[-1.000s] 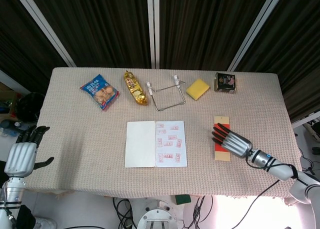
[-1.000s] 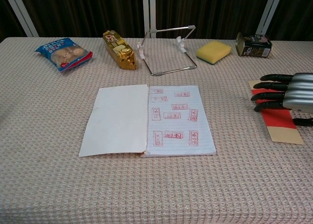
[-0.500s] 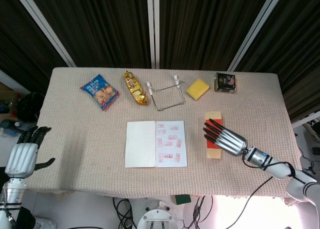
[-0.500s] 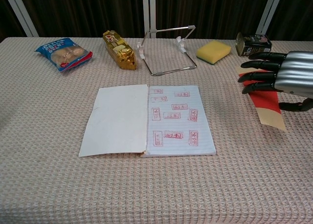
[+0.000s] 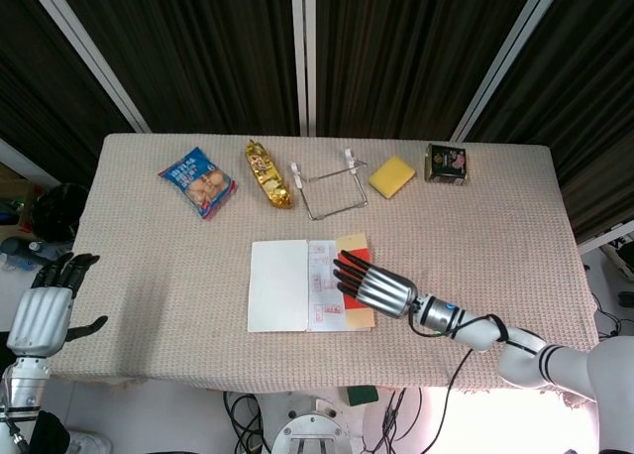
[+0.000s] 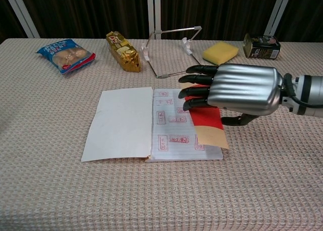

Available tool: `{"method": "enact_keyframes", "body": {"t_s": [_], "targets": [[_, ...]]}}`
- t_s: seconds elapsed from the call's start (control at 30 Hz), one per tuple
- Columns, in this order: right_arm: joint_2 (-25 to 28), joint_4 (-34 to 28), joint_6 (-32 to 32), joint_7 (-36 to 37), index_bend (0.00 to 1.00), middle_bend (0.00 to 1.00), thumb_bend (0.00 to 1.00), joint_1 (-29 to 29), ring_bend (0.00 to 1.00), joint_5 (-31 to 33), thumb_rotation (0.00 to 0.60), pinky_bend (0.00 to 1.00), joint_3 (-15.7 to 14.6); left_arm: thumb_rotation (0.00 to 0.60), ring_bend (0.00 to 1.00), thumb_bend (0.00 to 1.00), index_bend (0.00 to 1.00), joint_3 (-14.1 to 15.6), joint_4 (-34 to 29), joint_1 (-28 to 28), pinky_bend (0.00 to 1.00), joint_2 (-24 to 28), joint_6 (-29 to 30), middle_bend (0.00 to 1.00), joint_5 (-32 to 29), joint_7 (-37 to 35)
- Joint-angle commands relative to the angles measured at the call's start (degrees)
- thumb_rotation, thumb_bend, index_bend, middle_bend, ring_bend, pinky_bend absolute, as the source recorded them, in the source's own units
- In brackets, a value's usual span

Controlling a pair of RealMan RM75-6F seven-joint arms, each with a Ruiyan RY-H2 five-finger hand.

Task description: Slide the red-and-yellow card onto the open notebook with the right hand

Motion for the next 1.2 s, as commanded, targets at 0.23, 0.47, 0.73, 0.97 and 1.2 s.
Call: {"method": "enact_keyframes", "body": {"t_s": [0.23,0.47,0.73,0.97,1.2], "targets": [[-3.01,-4.18,-6.4,-6.93,0.31,0.1,0.35,2.58,0.0,5.24,0.6,0.0,3.76,0.6,0.1,0.0,0.17,0.28,0.94,0.45,0.16,-0.3,0.4,0.15,0.35,-1.41],[-4.61,-4.47,-8.43,-9.77,0.28,0.1,0.35,2.59,0.0,7.07,0.6,0.0,3.58,0.6,0.1,0.0,0.17,0.54,1.75,0.95,0.16,-0.75,0.77,0.15,0.44,-2.32],[-6.44,-4.02,-9.73,-12.79,0.16,0.07,0.34,2.07,0.0,9.89,0.6,0.0,4.08,0.6,0.1,0.0,0.17,0.44,2.55,1.12,0.16,-1.22,1.04,0.15,0.64,-3.08],[-7.69,-3.95,-9.98,-13.91,0.05,0.04,0.26,1.8,0.0,11.5,0.6,0.0,4.36,0.6,0.09,0.0,0.17,0.53,2.73,1.21,0.16,-1.25,0.7,0.15,0.39,-3.56],[-8.02,-3.52,-8.61,-13.42,0.03,0.01,0.21,1.51,0.0,11.76,0.6,0.0,4.33,0.6,0.1,0.0,0.17,0.57,3.15,1.33,0.16,-1.44,0.6,0.15,0.32,-3.95]]}}
